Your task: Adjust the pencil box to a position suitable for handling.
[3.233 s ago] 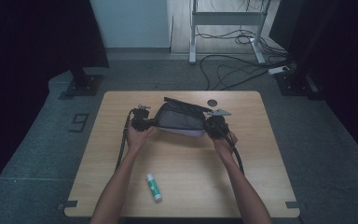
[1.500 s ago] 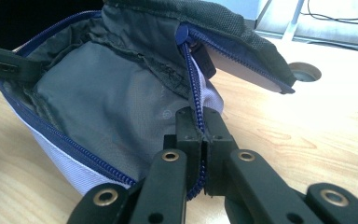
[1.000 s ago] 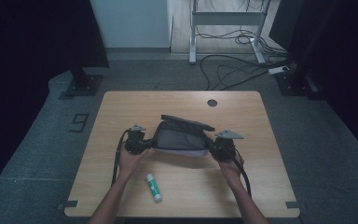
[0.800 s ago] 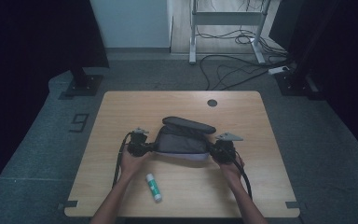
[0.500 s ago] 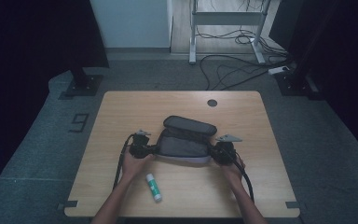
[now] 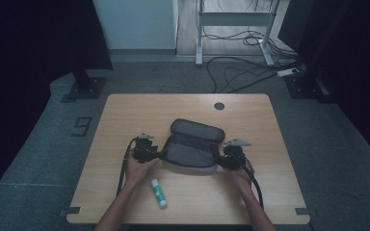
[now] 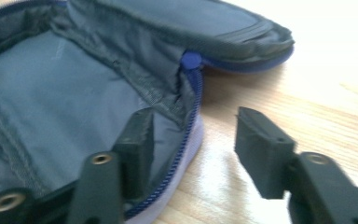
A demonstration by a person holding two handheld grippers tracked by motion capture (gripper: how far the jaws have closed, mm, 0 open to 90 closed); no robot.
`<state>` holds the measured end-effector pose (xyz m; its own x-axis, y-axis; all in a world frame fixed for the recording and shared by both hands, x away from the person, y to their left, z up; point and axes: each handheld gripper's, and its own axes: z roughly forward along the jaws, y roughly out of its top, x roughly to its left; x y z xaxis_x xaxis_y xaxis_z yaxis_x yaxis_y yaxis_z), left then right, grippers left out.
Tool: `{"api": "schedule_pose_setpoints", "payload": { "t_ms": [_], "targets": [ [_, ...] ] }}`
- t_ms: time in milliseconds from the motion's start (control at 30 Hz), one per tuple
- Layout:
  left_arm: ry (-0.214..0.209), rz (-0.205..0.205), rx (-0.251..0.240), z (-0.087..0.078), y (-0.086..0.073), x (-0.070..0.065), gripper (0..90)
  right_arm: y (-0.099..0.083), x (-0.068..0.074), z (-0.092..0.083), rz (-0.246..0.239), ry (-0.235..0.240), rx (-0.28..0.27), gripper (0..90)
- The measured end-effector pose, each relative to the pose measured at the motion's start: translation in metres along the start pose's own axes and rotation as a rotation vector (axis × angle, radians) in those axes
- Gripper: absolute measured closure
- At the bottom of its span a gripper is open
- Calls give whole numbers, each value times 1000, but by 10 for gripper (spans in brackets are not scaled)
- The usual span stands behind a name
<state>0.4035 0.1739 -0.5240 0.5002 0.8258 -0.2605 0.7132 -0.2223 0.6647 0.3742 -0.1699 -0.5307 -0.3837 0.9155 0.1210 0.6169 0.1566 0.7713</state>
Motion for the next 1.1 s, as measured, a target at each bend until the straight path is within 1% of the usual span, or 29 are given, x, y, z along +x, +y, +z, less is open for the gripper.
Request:
{"api": "schedule_pose_setpoints", "payload": {
  "t_ms": [133, 300, 533, 600, 700, 733, 800, 833, 1000, 1100],
  "targets": [
    [-3, 3, -32, -5, 0, -1, 370, -2, -5, -7, 32, -17, -52, 399],
    [-14, 8, -66, -13, 2, 0, 358, -6, -8, -13, 37, 3, -84, 394],
    [-42, 11, -112, -30, 2, 2, 347, -7, -3, -21, 17, 41, -91, 390],
    [-42, 11, -123, -35, 1, 4, 349, -7, -1, -24, 11, 49, -98, 390],
    [-36, 20, -122, -39, -1, 6, 353, -7, 2, -26, 6, 57, -99, 391],
    [-22, 27, -123, -41, -3, 8, 356, -7, 5, -29, 1, 69, -105, 391],
    [-14, 29, -117, -44, -7, 13, 357, -7, 9, -32, -2, 79, -112, 393],
    [-8, 27, -122, -46, -9, 14, 357, -7, 11, -33, -2, 89, -116, 395],
    [-6, 14, -132, -49, -17, 21, 363, -7, 27, -37, -37, 125, -119, 396],
    [4, 20, -128, -52, -19, 23, 364, -6, 37, -38, -56, 144, -118, 399]
  ]
}}
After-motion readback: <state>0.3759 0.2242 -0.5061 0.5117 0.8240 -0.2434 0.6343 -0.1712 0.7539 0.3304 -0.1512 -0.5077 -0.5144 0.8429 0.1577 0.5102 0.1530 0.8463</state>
